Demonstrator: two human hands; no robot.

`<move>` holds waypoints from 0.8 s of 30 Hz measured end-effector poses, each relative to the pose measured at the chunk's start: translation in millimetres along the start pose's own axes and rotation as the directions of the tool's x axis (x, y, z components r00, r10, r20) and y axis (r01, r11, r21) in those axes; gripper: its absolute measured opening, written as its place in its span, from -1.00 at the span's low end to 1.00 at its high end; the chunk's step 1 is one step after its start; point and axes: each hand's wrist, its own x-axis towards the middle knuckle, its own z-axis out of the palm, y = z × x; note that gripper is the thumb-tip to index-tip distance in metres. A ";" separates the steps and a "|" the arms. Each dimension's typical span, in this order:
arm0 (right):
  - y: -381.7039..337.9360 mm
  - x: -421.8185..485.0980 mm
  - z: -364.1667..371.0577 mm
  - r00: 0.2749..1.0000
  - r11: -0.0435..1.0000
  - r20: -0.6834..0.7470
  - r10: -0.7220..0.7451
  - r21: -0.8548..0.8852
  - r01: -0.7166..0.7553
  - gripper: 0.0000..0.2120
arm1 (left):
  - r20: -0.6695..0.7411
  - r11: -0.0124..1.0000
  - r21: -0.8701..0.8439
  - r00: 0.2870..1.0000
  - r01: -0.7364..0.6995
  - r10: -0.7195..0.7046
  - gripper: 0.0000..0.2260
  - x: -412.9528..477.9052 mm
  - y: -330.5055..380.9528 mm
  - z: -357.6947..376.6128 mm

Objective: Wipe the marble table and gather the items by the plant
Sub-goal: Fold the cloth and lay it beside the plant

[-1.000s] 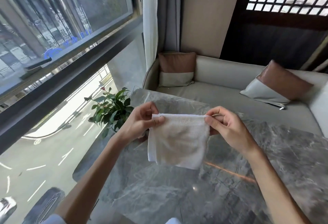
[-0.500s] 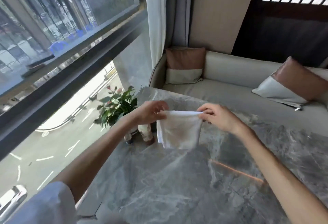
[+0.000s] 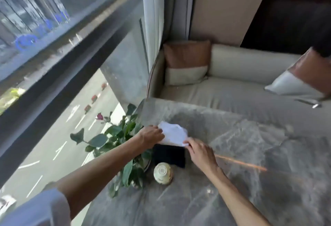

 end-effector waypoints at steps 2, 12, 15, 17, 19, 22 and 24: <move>3.5 -23.8 39.8 0.972 0.999 0.228 0.053 -0.019 -0.050 -0.85 | 0.167 0.999 0.004 0.985 -0.053 0.051 -0.78 3.1 4.8 22.5; 8.8 24.6 63.9 0.933 0.929 0.099 0.345 0.104 -0.355 -0.78 | 0.101 0.957 -0.203 0.977 0.208 -0.190 -0.71 70.0 14.9 38.0; 15.6 47.3 82.7 0.831 0.784 0.082 0.551 0.291 -0.548 -0.79 | 0.080 0.865 -0.352 0.932 0.357 -0.352 -0.66 88.3 19.0 59.3; 26.8 55.3 99.9 0.785 0.709 0.130 0.605 0.361 -0.606 -0.78 | 0.114 0.769 -0.470 0.893 0.434 -0.435 -0.63 98.1 16.8 71.4; 31.4 58.1 111.2 0.782 0.688 0.130 0.609 0.402 -0.603 -0.78 | 0.156 0.665 -0.570 0.858 0.482 -0.488 -0.58 103.1 16.0 83.4; 26.0 53.8 112.5 0.842 0.702 0.041 0.538 0.531 -0.474 -0.74 | 0.176 0.565 -0.637 0.813 0.524 -0.555 -0.56 101.9 19.3 92.2; 24.9 50.4 112.5 0.864 0.732 -0.039 0.502 0.551 -0.400 -0.69 | 0.146 0.573 -0.617 0.794 0.539 -0.590 -0.60 98.0 22.9 92.7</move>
